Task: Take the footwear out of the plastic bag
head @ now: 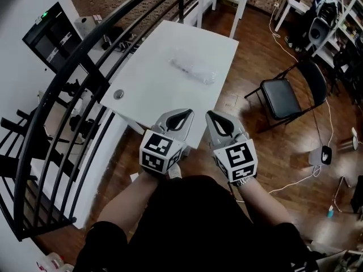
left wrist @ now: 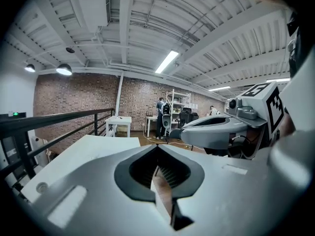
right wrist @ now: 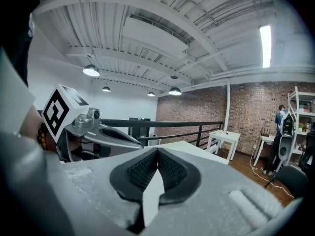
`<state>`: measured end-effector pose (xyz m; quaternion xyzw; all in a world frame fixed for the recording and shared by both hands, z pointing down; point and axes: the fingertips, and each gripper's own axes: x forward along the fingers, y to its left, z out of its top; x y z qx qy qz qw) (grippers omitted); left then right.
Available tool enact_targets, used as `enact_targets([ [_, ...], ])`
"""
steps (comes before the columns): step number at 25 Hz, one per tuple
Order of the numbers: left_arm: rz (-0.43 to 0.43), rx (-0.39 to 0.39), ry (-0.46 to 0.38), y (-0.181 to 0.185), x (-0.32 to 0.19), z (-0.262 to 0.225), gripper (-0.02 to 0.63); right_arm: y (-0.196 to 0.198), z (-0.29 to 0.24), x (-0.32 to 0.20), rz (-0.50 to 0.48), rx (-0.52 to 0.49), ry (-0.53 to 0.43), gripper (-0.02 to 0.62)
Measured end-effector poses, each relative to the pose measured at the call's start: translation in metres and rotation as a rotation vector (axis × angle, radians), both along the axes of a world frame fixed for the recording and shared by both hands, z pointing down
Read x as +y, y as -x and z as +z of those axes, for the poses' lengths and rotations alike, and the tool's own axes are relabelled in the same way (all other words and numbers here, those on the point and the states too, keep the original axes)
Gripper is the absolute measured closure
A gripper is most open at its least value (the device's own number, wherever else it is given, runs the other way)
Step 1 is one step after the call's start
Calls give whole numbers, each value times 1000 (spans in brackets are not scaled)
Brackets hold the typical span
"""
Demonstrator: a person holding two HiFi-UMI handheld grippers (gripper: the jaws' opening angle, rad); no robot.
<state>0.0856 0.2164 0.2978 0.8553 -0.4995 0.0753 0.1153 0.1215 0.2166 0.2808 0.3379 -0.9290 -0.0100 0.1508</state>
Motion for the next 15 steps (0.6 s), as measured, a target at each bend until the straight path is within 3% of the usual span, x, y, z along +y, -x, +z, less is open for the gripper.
enact_targets([
  [8,42,28,30,53,-47,8,592,55,6,-47,30,46,27,606],
  [15,49,44,50,77,-70,14,592,75,12,-72,42,87,42,606],
])
